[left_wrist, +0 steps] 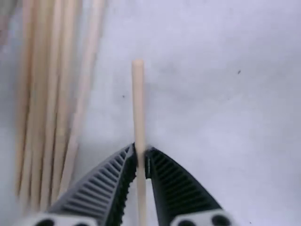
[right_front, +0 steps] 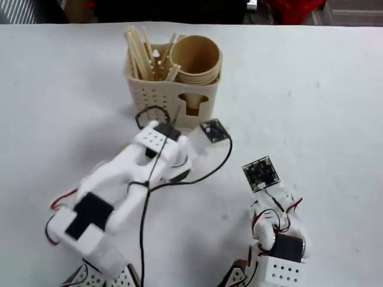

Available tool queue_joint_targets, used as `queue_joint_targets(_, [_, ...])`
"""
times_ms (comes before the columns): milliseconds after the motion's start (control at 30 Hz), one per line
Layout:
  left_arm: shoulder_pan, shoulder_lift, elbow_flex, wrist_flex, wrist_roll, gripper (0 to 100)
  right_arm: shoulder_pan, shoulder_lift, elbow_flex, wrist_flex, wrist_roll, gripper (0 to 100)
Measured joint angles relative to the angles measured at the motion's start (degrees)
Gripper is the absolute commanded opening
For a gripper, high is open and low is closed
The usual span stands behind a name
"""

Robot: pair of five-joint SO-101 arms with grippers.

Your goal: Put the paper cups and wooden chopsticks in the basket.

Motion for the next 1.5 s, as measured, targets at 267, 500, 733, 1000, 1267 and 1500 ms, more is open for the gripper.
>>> queue_joint_targets(267, [0.1, -15.8, -0.6, 8.2, 3.9, 2, 0.0, 0.0, 0.0, 0.0, 0.0, 9.8])
queue_joint_targets(500, [0.1, -31.1, -9.4, 19.3, 4.2, 2, 0.0, 0.0, 0.0, 0.0, 0.0, 9.8])
queue_joint_targets(733, [0.1, -42.1, -27.1, 24.4, 6.7, 2, 0.0, 0.0, 0.0, 0.0, 0.0, 9.8])
queue_joint_targets(1000, [0.1, -42.6, -31.0, 7.7, 9.1, 2, 0.0, 0.0, 0.0, 0.0, 0.0, 9.8])
queue_joint_targets(1267, [-6.8, -31.7, -37.5, -12.0, 13.5, 2, 0.0, 0.0, 0.0, 0.0, 0.0, 9.8])
queue_joint_targets(1500, [-13.4, -16.6, -51.8, -20.5, 20.4, 2, 0.0, 0.0, 0.0, 0.0, 0.0, 9.8])
